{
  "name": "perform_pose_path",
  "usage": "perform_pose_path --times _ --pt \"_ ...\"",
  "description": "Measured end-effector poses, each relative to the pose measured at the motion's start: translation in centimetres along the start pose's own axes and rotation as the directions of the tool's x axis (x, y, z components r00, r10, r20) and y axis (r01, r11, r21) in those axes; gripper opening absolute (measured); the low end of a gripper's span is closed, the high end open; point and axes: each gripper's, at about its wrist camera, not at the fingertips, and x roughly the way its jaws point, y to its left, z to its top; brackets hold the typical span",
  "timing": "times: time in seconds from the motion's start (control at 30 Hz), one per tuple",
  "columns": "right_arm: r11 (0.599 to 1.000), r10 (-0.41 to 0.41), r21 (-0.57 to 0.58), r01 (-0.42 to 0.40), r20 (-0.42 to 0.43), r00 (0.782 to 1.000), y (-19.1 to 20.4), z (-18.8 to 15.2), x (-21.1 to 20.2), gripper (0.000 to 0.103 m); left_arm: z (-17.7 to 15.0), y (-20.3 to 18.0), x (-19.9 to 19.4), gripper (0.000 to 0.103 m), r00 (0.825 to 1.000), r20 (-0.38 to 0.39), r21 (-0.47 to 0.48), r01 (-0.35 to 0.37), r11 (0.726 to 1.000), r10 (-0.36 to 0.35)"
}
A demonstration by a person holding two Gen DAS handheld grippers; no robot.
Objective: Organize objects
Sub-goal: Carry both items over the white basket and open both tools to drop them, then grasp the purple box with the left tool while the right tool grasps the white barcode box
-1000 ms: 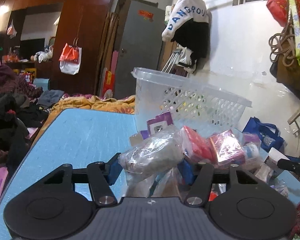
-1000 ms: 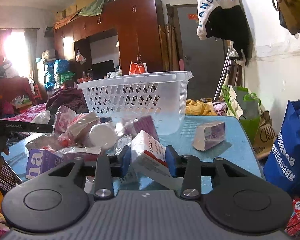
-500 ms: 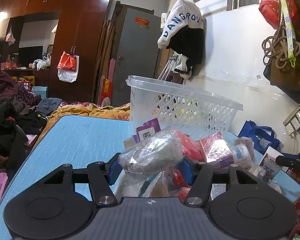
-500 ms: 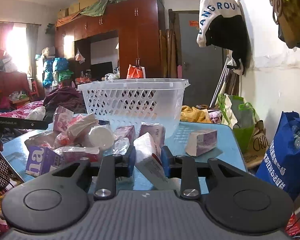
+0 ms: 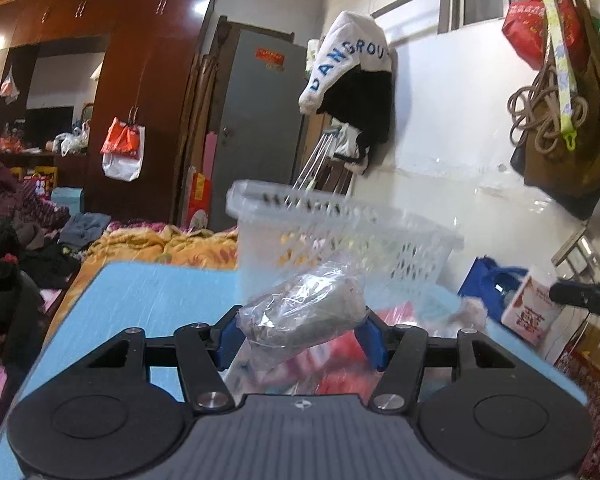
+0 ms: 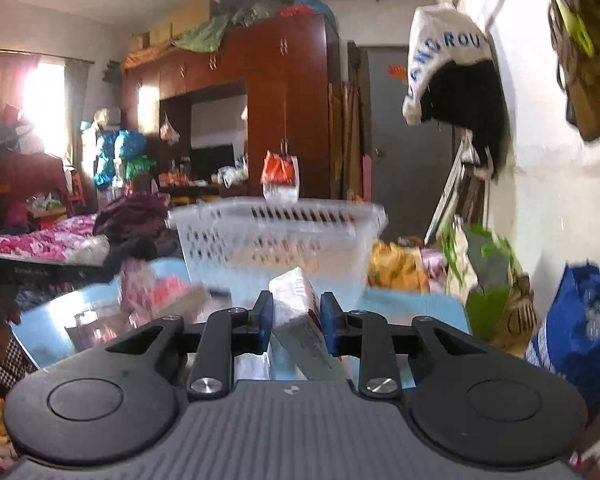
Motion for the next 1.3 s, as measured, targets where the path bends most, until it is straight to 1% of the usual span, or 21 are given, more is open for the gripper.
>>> perform_pose_path --times 0.07,0.17,0.3,0.4,0.5,0.57,0.6,0.63,0.67,0.7,0.77,0.8,0.83,0.87,0.93,1.03,1.1,1.17,1.2,1.27,1.3 --pt "1.0 0.02 0.003 -0.02 0.024 1.0 0.0 2.1 0.9 0.028 1.9 -0.4 0.7 0.063 1.0 0.007 -0.003 0.021 1.0 -0.021" --pt "1.0 0.021 -0.002 -0.021 0.043 0.999 -0.1 5.8 3.9 0.028 5.2 -1.0 2.5 0.063 0.999 0.022 0.001 0.034 0.999 -0.034" --pt "1.0 0.008 0.012 -0.008 0.013 1.0 -0.7 9.4 9.7 0.028 9.3 -1.5 6.2 0.063 0.999 0.003 -0.021 0.038 0.999 -0.038" --pt "1.0 0.004 0.025 -0.004 -0.03 1.0 -1.2 10.0 13.0 0.028 11.2 -1.9 9.4 0.063 1.0 -0.022 -0.023 0.005 1.0 -0.006" --pt "1.0 -0.002 -0.002 0.002 -0.083 0.997 -1.0 9.5 15.7 0.028 11.5 -2.2 12.1 0.063 0.997 -0.073 -0.017 -0.014 1.0 0.013" --pt "0.999 -0.02 -0.037 0.016 -0.092 0.996 -0.4 9.1 16.3 0.029 11.3 -2.6 13.1 0.068 0.997 -0.071 0.008 -0.037 0.999 0.037" --pt "0.998 -0.034 -0.052 0.029 -0.096 0.995 -0.2 8.8 16.7 0.031 11.3 -2.9 13.4 0.079 0.996 -0.074 0.032 -0.051 0.998 0.053" --pt "0.998 -0.037 -0.051 0.031 -0.11 0.993 0.0 8.7 16.6 0.036 11.3 -2.9 13.7 0.087 0.994 -0.084 0.039 -0.066 0.997 0.069" --pt "0.999 -0.03 -0.046 0.025 -0.115 0.993 -0.1 8.6 16.4 0.038 11.1 -2.7 13.8 0.087 0.992 -0.097 0.029 -0.079 0.996 0.081" --pt "0.999 -0.037 -0.036 0.034 -0.096 0.995 -0.3 8.4 15.9 0.043 11.0 -2.5 13.7 0.087 0.991 -0.106 0.018 -0.083 0.996 0.085" --pt "0.998 -0.06 -0.01 0.059 -0.041 0.997 -1.0 8.3 14.0 0.067 10.6 -2.2 12.7 0.087 0.993 -0.096 0.033 -0.069 0.997 0.072" --pt "0.998 -0.06 0.009 0.06 -0.022 0.998 -1.3 8.0 13.0 0.092 10.6 -2.2 12.2 0.087 0.993 -0.091 0.047 -0.075 0.996 0.079" --pt "0.999 -0.046 0.023 0.046 -0.009 0.999 -1.5 7.6 12.0 0.101 10.2 -2.3 11.5 0.087 0.992 -0.083 0.06 -0.087 0.994 0.092" --pt "0.999 -0.017 0.031 0.018 -0.009 1.0 -1.7 6.7 10.8 0.101 9.7 -2.3 10.5 0.087 0.992 -0.074 0.077 -0.097 0.992 0.103" --pt "0.999 0.003 0.045 -0.002 -0.029 1.0 -1.8 5.2 9.2 0.103 8.1 -2.5 8.1 0.088 0.994 -0.059 0.116 -0.089 0.989 0.097" --pt "0.999 -0.025 0.029 0.027 -0.057 0.998 -1.2 1.3 6.6 0.103 5.2 -2.7 4.9 0.088 0.996 -0.034 0.147 -0.081 0.986 0.087" --pt "0.998 -0.033 0.058 0.037 -0.063 0.997 -0.9 -1.5 5.1 0.103 2.7 -2.4 2.4 0.088 0.996 -0.013 0.131 -0.09 0.987 0.093" --pt "0.992 -0.016 0.122 0.024 -0.065 0.998 -0.7 -4.1 3.3 0.103 0.8 -2.0 0.2 0.088 0.992 0.02 0.093 -0.122 0.988 0.121" --pt "0.988 -0.01 0.157 0.017 -0.044 0.999 -0.8 -4.8 2.4 0.103 0.2 -1.8 -0.6 0.088 0.991 0.035 0.081 -0.131 0.988 0.129" --pt "0.972 -0.037 0.234 0.033 0.015 0.999 -0.8 -6.4 0.2 0.103 -1.2 -1.3 -2.2 0.088 0.989 0.049 0.049 -0.141 0.989 0.138" --pt "0.969 -0.043 0.245 0.039 0.014 0.999 -0.6 -6.6 -0.4 0.103 -1.5 -1.0 -2.7 0.088 0.989 0.054 0.027 -0.143 0.989 0.141"
